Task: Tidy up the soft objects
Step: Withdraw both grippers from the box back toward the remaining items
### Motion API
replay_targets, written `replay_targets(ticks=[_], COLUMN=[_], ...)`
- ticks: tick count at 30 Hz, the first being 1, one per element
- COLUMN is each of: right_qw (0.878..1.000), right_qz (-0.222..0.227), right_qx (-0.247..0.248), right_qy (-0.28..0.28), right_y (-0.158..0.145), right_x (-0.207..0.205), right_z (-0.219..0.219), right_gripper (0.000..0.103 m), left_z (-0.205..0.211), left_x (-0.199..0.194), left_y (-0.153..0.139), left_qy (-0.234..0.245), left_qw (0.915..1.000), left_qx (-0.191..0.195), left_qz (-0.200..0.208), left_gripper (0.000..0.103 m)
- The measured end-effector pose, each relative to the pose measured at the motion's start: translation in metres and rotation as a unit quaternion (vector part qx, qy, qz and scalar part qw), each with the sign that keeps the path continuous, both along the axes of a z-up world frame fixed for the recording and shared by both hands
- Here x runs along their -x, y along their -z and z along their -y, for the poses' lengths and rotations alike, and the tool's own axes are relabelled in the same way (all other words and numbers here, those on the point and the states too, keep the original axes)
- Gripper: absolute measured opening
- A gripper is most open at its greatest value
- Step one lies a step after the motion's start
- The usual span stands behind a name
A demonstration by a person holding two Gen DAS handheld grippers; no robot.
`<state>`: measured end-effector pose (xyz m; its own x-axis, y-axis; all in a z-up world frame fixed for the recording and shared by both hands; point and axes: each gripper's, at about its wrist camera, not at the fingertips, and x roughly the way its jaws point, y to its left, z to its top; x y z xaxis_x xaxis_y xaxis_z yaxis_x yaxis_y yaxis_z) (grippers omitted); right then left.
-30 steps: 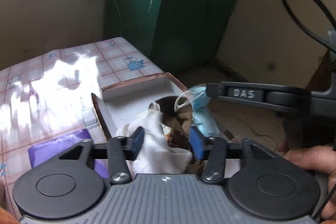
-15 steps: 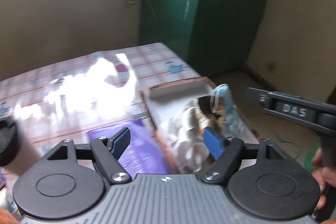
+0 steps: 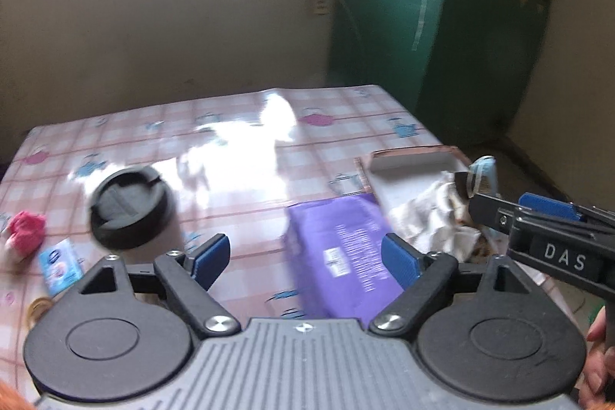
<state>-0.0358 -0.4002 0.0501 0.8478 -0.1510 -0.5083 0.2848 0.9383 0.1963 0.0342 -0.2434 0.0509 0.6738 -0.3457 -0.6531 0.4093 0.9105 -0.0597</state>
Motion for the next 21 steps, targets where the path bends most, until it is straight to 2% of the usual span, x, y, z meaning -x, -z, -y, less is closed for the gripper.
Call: replay_targets(ticks=[21], right_qw=[0.994], right_qz=[-0.028], right_qx=[0.021], right_qy=[-0.106], right_y=[0.012], right_x=[-0.031], right_z=[-0.109], right_gripper=[0.071], left_z=[-0.102], left_x=[0.009], left_y=[0.005], left_qy=[-0.083], left_qw=[0.9964], left_qx=[0.016], left_qz=[-0.005], left_gripper=[0.089])
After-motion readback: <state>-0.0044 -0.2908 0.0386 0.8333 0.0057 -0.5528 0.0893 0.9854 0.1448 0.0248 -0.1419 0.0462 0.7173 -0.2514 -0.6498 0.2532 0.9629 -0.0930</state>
